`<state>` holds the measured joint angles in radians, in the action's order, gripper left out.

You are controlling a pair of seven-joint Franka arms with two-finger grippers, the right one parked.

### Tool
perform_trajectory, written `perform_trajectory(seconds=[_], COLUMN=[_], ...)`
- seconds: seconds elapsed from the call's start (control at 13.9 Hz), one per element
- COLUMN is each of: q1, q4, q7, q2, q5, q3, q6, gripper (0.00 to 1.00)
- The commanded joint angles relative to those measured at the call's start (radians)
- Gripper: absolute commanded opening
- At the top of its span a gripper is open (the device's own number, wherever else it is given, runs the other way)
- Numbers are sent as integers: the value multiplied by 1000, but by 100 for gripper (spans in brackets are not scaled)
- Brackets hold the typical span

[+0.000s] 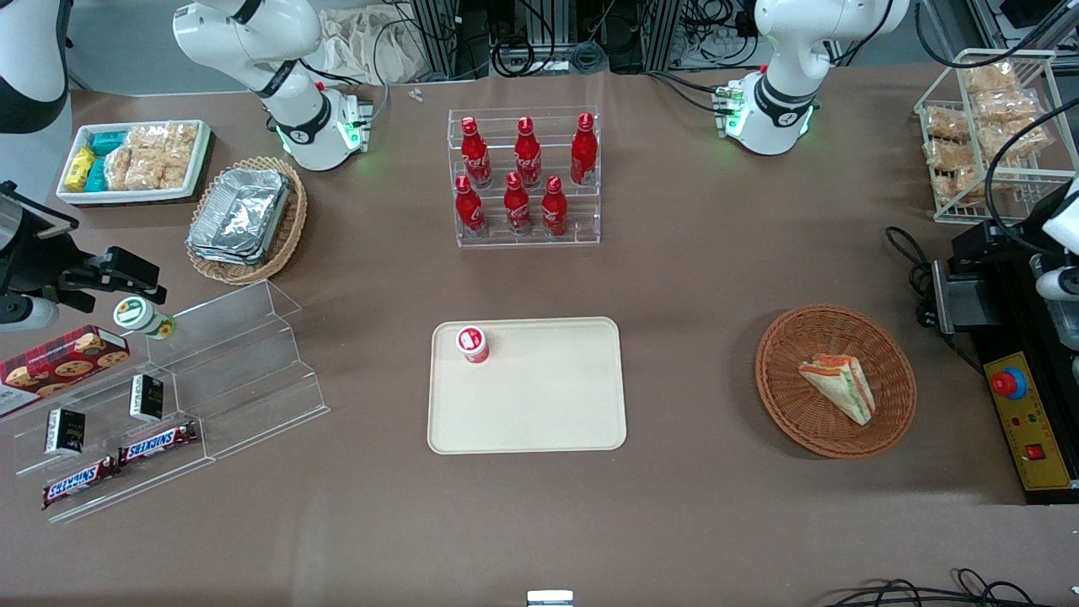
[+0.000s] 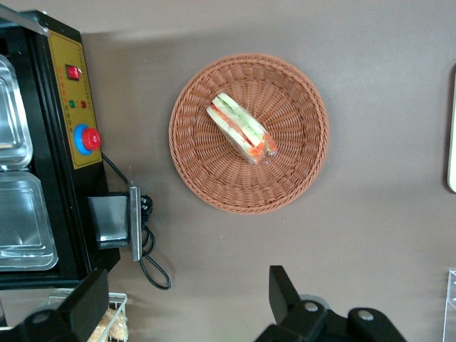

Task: Place sandwich from basket to tray
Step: 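Move the left gripper over the sandwich in the wicker basket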

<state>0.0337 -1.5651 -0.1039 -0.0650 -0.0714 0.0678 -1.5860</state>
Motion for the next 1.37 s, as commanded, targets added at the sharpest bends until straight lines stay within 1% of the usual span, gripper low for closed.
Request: perform_trajectory(seconds=[0.0,0.14,0.29,0.36,0.51,0.65,0.72,0.94,1.08,1.3], q1=[3,3,-1,-3,-3,-3,-2,2,5,6], q4=[-106,-235,-309,-328,-331,-335,-337,-328,-329,-334], q7=[-19,-19,-13,-5,25,102,148,471,649,774], q2=[4,7,-21,-48,-122,-160,-182,-246,-275,-321], q5=[19,19,21,25,67,73,73,67,62,58], q3=[15,17,18,18,18,18,18,12,12,12], q6=[-110,-274,-389,-428,-462,-508,-528,-609,-655,-678], gripper=[100,100,100,100,100,99,99,99,99,99])
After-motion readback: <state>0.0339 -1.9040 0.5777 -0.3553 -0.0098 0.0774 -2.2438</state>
